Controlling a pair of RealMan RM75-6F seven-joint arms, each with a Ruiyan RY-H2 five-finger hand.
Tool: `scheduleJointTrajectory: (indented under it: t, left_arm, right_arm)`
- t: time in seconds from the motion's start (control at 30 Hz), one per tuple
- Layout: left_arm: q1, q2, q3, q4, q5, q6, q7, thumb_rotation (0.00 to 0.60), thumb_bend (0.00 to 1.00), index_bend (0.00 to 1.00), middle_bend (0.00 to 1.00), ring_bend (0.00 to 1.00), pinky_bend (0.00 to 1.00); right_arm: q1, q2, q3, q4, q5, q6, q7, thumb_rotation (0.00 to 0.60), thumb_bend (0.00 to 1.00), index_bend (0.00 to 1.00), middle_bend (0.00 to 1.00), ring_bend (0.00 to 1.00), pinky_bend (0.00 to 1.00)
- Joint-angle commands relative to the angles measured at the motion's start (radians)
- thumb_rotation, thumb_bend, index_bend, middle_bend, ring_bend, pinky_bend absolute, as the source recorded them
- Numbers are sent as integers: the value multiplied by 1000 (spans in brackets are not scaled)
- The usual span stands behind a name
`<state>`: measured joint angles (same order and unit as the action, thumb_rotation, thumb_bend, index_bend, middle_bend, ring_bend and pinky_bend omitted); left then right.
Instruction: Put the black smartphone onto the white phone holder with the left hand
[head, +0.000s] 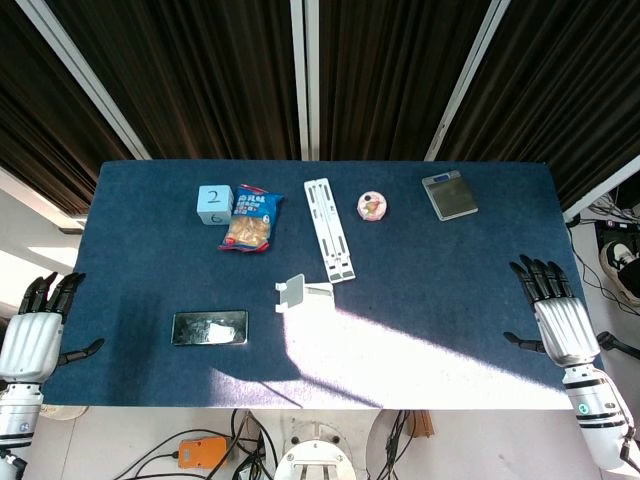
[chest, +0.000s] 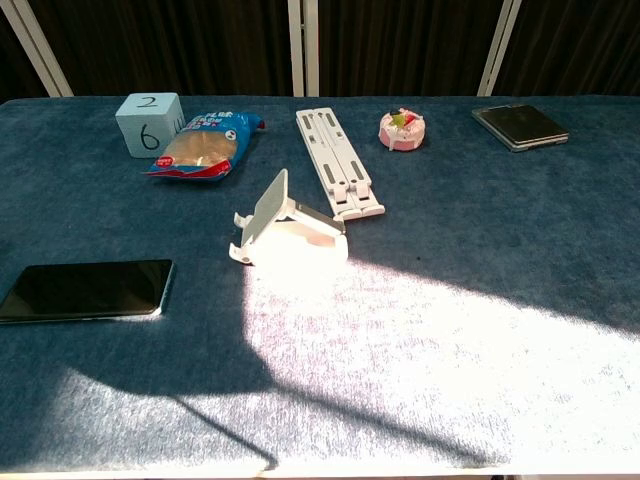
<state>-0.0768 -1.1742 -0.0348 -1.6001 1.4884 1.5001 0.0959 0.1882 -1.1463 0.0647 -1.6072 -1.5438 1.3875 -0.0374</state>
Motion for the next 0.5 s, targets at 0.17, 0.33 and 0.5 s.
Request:
scheduleJointTrajectory:
  t: [0.17, 0.33, 0.5]
  left_arm:
    - [-43, -12, 10, -34, 55, -44, 4, 600, 80, 155, 189, 73, 0]
    - [-113, -34, 22, -94, 94, -148, 61, 600, 98, 202, 220, 94, 0]
    - [-178, -102, 17, -128, 51, -270, 131, 600, 98, 203, 204, 80, 0]
  right_arm:
    - [-6, 10, 1, -6, -1, 17, -3, 600, 49, 0, 23, 0, 0]
    - [-7, 21, 1, -17, -13, 28, -11, 600, 50, 0, 23, 0, 0]
    - [-7, 27, -1, -24, -12, 28, -17, 600, 49, 0, 23, 0, 0]
